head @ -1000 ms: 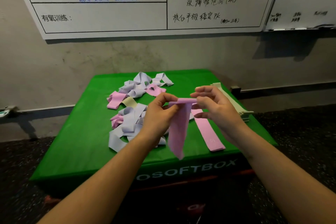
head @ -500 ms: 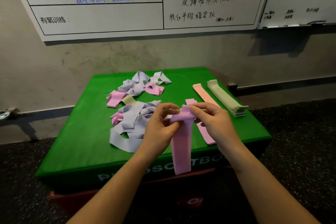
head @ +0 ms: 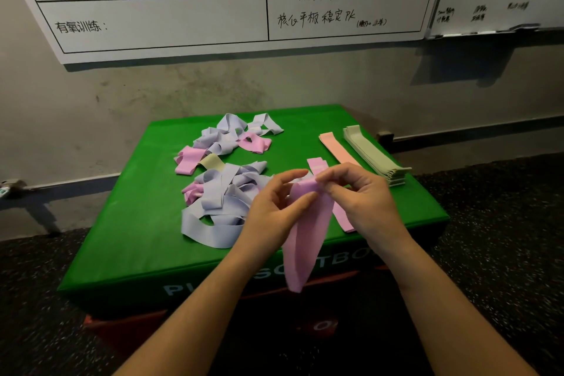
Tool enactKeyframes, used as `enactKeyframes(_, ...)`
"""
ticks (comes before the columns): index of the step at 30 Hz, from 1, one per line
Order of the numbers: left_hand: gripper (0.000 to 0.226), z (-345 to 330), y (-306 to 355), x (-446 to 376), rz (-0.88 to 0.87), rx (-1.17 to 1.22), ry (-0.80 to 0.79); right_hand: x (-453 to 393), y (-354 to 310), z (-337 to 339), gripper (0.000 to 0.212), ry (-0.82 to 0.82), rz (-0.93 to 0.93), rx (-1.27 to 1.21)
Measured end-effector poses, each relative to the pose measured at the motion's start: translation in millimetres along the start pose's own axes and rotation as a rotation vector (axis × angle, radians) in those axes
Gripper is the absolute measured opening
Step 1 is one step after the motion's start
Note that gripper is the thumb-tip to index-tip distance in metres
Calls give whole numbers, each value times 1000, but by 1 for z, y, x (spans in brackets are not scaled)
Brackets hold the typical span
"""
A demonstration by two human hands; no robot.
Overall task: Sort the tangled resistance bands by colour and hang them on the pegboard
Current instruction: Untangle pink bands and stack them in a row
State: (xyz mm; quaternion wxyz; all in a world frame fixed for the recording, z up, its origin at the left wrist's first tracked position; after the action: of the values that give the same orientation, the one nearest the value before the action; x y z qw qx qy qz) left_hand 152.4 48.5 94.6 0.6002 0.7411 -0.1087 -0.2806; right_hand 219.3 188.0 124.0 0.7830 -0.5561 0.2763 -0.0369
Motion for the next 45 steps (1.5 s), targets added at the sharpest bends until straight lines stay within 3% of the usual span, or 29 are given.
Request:
enactKeyframes(3, 12, -2, 4, -2, -45, 13, 78, 0, 2, -2, 23, -33, -17, -12)
enactKeyframes(7, 12, -4, 6, -3, -47, 26, 110, 0, 6, 2, 36, -41, -63, -6)
enactKeyframes(12, 13, 0, 1, -3, -8, -27, 137, 2, 5, 14, 11, -25, -65, 46)
enactKeyframes(20, 41, -9, -8, -2, 25, -65, -2, 1, 5, 15, 7, 50, -172, -124)
enactKeyframes(24, 31, -14, -7, -2, 41, 78, -3, 0, 6, 15, 9, 45, -170, -92)
enactKeyframes(29, 3, -17, -13, -6, -26, 20, -43, -1, 6, 17, 11, 30, -111, -16)
enactKeyframes(33, 13, -16, -16, -10, -15, 27, -15, -3, 9, 21, 18, -8, -106, 30)
enactKeyframes(37, 12, -20, -13, -10, -30, 24, -45, -7, 10, 23, 9, -1, -40, 103)
enactKeyframes(45, 21, -28, -17, -19, 24, 13, -50, -15, 18, 18, 11, 63, -75, -30)
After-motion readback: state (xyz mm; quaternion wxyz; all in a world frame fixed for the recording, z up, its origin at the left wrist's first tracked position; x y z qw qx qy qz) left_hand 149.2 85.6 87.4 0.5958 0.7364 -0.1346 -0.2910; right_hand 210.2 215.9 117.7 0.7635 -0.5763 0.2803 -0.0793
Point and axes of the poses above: each hand's wrist, its own x-axis away from the middle knuckle, its own z-axis out of the back of the hand, y = z × x, the point moved 3 cm from there along -x, towards the middle knuckle, and after that the axes turned 8 degrees about x, right-handed, at the moved point
